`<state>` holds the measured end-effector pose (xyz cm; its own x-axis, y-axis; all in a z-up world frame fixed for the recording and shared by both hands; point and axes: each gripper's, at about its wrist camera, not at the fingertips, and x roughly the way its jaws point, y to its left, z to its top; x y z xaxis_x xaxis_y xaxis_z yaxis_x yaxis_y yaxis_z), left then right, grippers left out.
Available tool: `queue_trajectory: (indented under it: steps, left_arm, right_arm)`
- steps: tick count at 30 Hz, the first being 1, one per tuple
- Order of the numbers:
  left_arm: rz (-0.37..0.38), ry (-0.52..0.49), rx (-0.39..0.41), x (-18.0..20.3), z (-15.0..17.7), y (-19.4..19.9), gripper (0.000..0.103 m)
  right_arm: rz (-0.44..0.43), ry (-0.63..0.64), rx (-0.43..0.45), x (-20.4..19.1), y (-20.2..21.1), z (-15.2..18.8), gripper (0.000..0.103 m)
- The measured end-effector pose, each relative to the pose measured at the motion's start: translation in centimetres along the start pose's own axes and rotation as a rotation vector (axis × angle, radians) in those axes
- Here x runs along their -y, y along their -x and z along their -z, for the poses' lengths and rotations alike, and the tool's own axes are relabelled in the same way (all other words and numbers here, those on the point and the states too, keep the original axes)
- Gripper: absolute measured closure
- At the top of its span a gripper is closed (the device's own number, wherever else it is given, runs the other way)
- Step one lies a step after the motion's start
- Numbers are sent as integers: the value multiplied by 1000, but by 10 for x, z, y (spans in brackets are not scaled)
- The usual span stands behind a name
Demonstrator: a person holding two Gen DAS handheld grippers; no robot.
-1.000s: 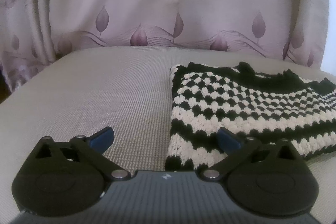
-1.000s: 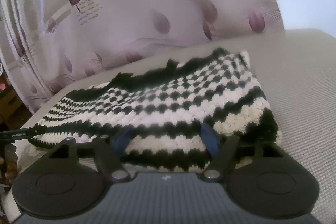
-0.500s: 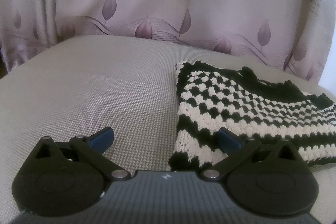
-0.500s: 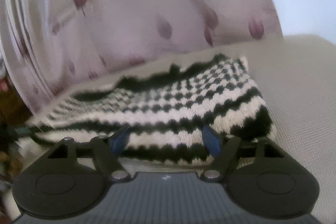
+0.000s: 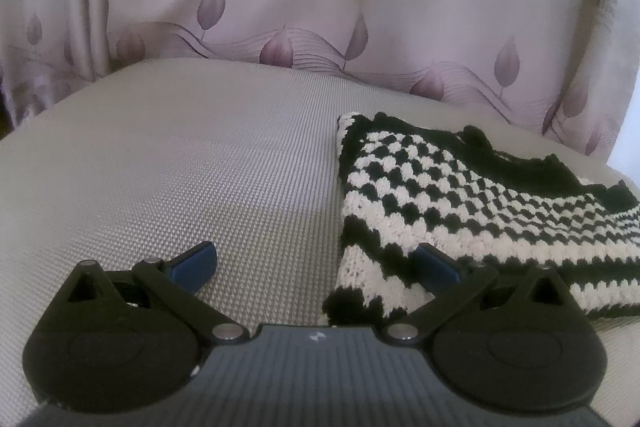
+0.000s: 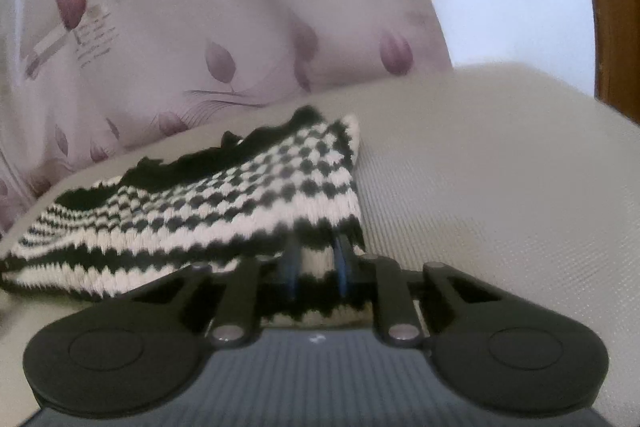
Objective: Fold small clothes
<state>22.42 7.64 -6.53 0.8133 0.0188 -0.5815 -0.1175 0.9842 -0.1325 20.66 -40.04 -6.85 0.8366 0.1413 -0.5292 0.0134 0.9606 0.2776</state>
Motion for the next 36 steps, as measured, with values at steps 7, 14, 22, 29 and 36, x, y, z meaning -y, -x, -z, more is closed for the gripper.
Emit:
queue_trajectory:
  steps: [7, 14, 22, 29, 36]
  left_arm:
    - [201, 83, -41, -20, -17, -7, 2]
    - [381, 91, -192, -36, -57, -56, 7]
    - [551, -68, -258, -8, -82, -93, 3]
    - [590, 88, -272, -10, -79, -108, 73]
    - [471, 200, -252, 27, -100, -73, 79]
  right_arm:
    - [29, 64, -1, -9, 0, 1, 85]
    - [24, 58, -1, -8, -1, 2, 84]
    - [24, 58, -1, -9, -1, 2, 83]
    - [38, 77, 0, -12, -2, 3, 82]
    - [33, 72, 2, -12, -2, 3, 81]
